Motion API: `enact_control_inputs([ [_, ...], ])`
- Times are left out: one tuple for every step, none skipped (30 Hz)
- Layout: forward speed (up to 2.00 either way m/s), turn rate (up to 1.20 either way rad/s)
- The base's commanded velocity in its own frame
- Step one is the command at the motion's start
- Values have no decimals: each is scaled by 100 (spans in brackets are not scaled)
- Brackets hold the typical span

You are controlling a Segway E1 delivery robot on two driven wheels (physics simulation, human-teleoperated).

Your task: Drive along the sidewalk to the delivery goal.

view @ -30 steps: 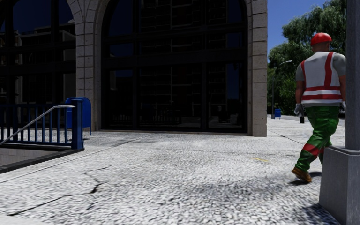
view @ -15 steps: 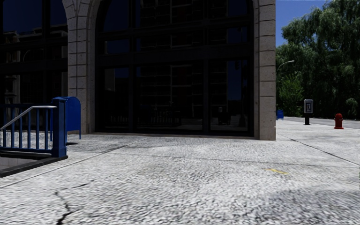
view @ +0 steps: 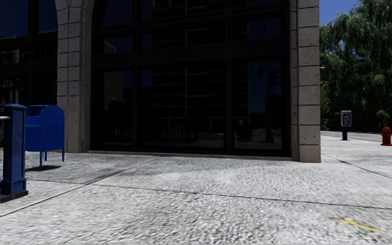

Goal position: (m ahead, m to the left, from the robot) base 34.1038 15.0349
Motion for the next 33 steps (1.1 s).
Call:
enact_control_inputs([
  [163, 2],
  [157, 2],
  [155, 2],
  [154, 2],
  [154, 2],
  [154, 2],
  [153, 2],
  [153, 2],
  [151, 5],
  [148, 10],
  [146, 12],
  [144, 12],
  [144, 12],
  [138, 13],
  [133, 13],
  [130, 17],
  [130, 17],
  [128, 20],
  [128, 21],
  [127, 22],
  [127, 22],
  [127, 22],
  [127, 22],
  [126, 22],
  [126, 22],
  [126, 22],
  [126, 22],
  [126, 22],
  [126, 23],
  [125, 31],
  [124, 37],
  [124, 37],
  [123, 38],
])
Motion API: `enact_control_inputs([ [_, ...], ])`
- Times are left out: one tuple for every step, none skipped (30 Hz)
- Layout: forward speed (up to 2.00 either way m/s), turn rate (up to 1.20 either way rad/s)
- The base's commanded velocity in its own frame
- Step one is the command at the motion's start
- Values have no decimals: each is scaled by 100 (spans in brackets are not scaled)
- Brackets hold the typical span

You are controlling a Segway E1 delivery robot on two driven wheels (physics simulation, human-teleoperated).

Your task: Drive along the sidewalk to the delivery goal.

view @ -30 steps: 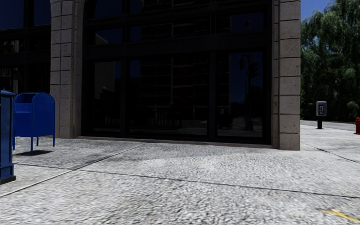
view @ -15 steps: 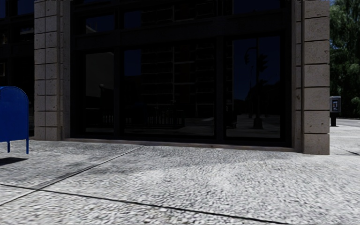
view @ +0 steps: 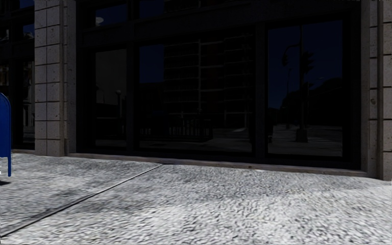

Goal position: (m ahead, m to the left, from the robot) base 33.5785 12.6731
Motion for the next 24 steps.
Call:
enact_control_inputs([
  [123, 39],
  [122, 39],
  [122, 39],
  [121, 41],
  [120, 43],
  [119, 46],
  [119, 46],
  [118, 50],
  [117, 52],
  [117, 52],
  [117, 52],
  [117, 52],
  [117, 52],
  [117, 52],
  [117, 52],
  [117, 52],
  [117, 52],
  [117, 52],
  [117, 52],
  [117, 52],
  [117, 52],
  [117, 52],
  [117, 52],
  [117, 52],
])
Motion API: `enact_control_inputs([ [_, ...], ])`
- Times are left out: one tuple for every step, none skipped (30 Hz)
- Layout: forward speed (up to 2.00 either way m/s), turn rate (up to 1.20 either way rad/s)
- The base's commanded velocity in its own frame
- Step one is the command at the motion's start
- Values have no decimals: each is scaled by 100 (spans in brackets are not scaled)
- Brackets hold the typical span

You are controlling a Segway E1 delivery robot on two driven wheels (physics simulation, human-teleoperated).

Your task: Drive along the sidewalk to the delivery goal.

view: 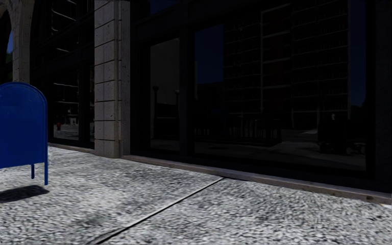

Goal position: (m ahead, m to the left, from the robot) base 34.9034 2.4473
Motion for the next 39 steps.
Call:
enact_control_inputs([
  [117, 52],
  [116, 52],
  [116, 52],
  [116, 52],
  [116, 52],
  [116, 52],
  [116, 52],
  [116, 52],
  [116, 52],
  [116, 52],
  [116, 52],
  [116, 52],
  [116, 52],
  [116, 51],
  [116, 35],
  [116, 35],
  [116, 19],
  [116, 15],
  [116, 23],
  [116, 23],
  [115, 37],
  [114, 46],
  [113, 49],
  [113, 49],
  [113, 55],
  [113, 59],
  [113, 60],
  [113, 60],
  [113, 60],
  [112, 60],
  [112, 60],
  [112, 60],
  [112, 60],
  [112, 60],
  [112, 51],
  [112, 51],
  [112, 28],
  [112, 10],
  [112, 7],
])
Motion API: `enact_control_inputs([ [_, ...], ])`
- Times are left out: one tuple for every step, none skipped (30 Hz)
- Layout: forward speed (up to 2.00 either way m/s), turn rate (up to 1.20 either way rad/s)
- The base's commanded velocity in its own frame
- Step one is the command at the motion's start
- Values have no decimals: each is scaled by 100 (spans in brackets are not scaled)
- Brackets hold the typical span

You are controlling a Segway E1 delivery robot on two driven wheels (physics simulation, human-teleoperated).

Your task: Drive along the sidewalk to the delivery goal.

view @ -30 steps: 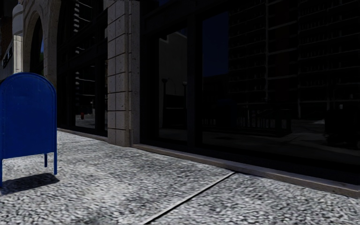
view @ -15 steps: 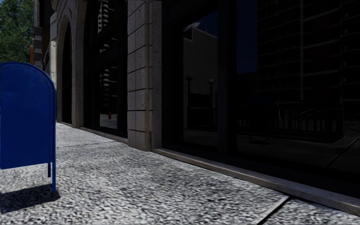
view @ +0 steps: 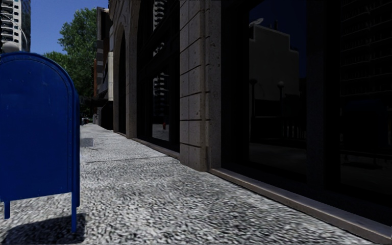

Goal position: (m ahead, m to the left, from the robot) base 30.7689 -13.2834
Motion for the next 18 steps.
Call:
enact_control_inputs([
  [112, 7],
  [112, 8],
  [112, 9],
  [112, 9],
  [112, 9],
  [112, 9],
  [112, 9],
  [112, 9],
  [112, 9],
  [112, 9],
  [112, 9],
  [112, 9],
  [112, 10],
  [112, 10],
  [112, 25],
  [112, 35],
  [112, 39],
  [112, 39],
])
